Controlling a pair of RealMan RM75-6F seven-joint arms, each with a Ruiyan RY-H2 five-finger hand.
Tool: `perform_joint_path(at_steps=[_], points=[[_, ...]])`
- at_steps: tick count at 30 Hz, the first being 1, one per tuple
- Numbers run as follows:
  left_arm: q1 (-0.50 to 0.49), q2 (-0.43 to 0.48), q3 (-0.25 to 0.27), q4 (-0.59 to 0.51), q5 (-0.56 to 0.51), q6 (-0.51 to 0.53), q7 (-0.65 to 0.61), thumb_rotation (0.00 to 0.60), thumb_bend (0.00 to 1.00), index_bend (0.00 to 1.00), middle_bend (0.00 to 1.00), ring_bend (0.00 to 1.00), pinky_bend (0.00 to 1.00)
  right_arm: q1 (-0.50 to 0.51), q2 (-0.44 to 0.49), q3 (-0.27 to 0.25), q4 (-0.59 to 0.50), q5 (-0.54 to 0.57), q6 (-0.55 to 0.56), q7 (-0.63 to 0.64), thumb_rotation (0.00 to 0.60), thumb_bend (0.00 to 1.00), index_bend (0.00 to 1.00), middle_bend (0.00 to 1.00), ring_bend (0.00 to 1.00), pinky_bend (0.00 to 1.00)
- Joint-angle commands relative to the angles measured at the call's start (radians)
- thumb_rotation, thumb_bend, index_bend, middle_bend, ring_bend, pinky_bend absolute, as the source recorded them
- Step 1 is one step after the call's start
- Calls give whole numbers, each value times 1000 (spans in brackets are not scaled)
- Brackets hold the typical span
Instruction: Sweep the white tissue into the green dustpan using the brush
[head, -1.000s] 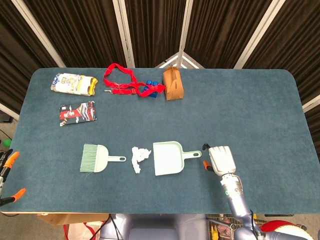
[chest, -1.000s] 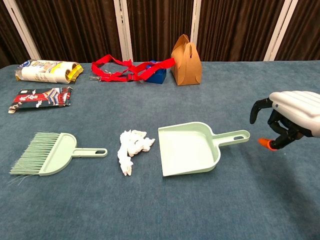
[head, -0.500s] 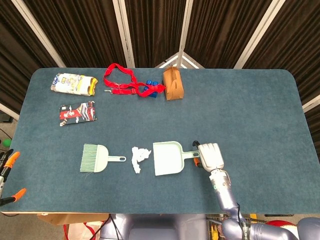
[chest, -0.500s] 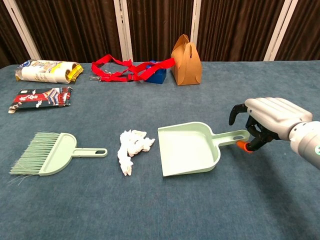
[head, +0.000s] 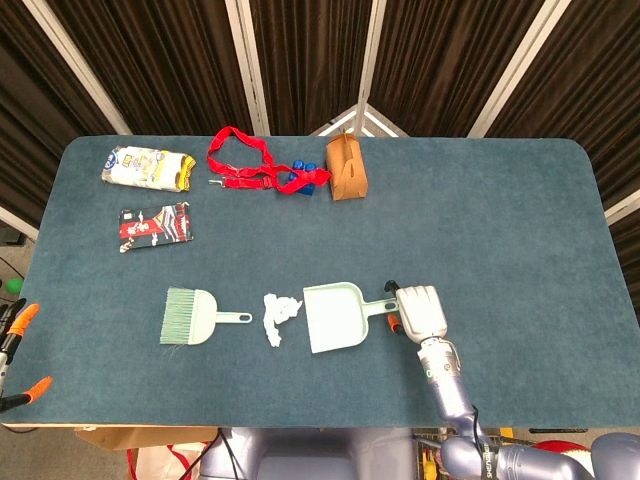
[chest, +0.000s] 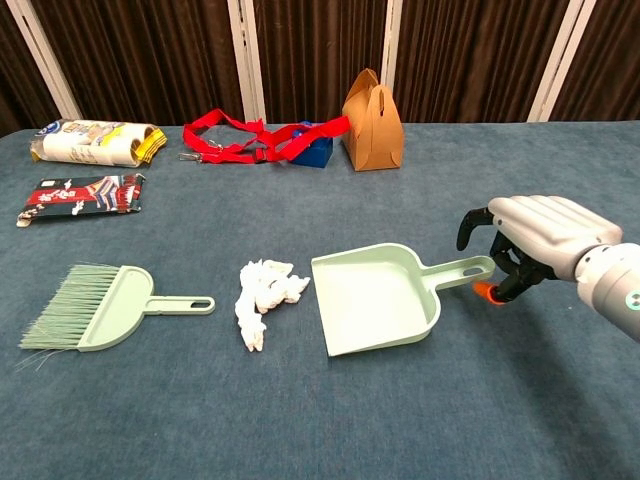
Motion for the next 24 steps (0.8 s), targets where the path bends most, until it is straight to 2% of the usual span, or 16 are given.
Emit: perform_joint_path(at_steps=[1,6,9,13,17,24], points=[[0,0,0,0,-1,-1,-1,600,0,0,0,0,0,5,-8,2,6,5,-2,-5,600,340,360,878,883,881],[-1,0,0,-1,-2,-2,-3,600,0,0,0,0,0,13,-24,1,15,10,-5,-9,600,342,381,878,883,880],[-1,1,-1,-1,-2,-2,-4,600,0,0,0,0,0,17,-34,2,20,12,-4,-11,600,394,492,878,883,881],[-1,1,-1,0,-2,-2,-4,600,0,0,0,0,0,22,-40,6,26,19,-4,-17,600,473,590,878,883,881],[-1,3,1,0,0,-3,0,600,0,0,0,0,0,0,1,-13,-18,0,26,-17,600,507,623,878,883,881],[-12,12,5,-30,2,-25,13,600,0,0,0,0,0,-6,52,-20,-42,-6,39,-47,600,508,635,878,883,881]])
